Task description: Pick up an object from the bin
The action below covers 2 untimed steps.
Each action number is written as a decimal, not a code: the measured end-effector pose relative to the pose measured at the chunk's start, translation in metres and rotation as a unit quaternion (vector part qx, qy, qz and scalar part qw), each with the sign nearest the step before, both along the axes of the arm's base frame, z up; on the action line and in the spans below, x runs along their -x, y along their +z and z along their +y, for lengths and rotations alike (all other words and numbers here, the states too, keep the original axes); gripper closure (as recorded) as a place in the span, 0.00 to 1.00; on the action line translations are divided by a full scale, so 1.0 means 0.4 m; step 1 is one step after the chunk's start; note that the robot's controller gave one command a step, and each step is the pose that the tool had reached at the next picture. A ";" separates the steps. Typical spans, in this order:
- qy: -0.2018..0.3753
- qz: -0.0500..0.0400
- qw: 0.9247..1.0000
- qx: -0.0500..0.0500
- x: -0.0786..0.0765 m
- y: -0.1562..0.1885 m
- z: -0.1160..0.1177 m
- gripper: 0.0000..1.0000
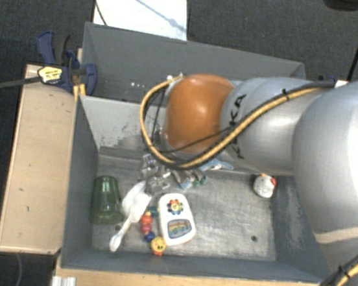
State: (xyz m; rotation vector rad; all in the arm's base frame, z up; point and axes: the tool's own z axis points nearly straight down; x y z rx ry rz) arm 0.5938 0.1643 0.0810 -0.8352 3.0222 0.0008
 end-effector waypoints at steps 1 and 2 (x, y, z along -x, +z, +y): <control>-0.001 0.000 1.000 0.000 -0.002 -0.004 0.001 1.00; -0.007 -0.002 1.000 -0.001 -0.005 0.210 0.002 1.00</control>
Offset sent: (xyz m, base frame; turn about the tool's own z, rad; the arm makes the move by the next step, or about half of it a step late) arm 0.0000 0.0001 0.0785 0.0000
